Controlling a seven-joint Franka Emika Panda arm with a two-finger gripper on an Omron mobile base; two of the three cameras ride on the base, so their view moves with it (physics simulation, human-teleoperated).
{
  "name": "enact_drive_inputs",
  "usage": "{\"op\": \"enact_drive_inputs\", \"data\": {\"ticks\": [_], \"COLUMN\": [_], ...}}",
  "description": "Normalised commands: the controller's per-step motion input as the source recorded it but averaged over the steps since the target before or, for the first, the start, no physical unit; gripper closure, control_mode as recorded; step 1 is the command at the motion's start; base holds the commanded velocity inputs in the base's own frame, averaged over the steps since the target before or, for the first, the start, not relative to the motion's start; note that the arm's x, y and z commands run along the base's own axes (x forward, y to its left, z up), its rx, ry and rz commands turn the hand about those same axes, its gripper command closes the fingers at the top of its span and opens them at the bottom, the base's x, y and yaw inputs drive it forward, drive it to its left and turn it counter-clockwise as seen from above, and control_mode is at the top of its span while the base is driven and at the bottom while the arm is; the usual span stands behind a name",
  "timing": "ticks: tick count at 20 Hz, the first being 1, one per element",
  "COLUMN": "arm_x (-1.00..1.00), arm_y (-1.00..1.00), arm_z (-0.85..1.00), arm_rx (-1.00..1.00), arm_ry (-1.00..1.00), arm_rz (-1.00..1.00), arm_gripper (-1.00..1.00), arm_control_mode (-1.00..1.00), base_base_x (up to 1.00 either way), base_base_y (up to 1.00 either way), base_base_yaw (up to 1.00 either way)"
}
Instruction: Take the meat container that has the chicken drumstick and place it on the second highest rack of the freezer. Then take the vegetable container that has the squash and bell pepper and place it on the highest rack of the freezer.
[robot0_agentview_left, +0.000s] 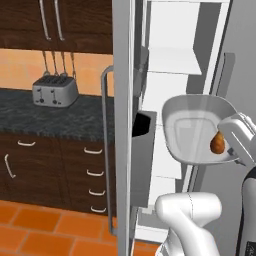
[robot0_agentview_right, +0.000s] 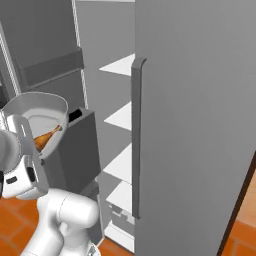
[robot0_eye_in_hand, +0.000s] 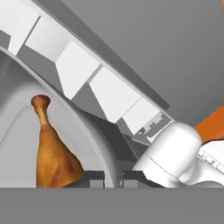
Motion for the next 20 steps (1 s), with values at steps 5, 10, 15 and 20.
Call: {"op": "enact_drive_inputs", "data": {"ticks": [5,10,15,20], "arm_x": [0.00,0.00,0.00,0.00], "arm_y": [0.00,0.00,0.00,0.00], "arm_z": [0.00,0.00,0.00,0.00], "arm_rx": [0.00,0.00,0.00,0.00], "arm_ry": [0.00,0.00,0.00,0.00], "arm_rz": [0.00,0.00,0.00,0.00], "arm_gripper": [1.00,1.00,1.00,1.00], "arm_control_mode": [1.00,1.00,1.00,1.00], "base_base_x": [0.26,-0.43,-0.46,0.02], "base_base_y": [0.11,0.17,-0.52,-0.75], "base_base_yaw": [0.25,0.19,0.12,0.06]}}
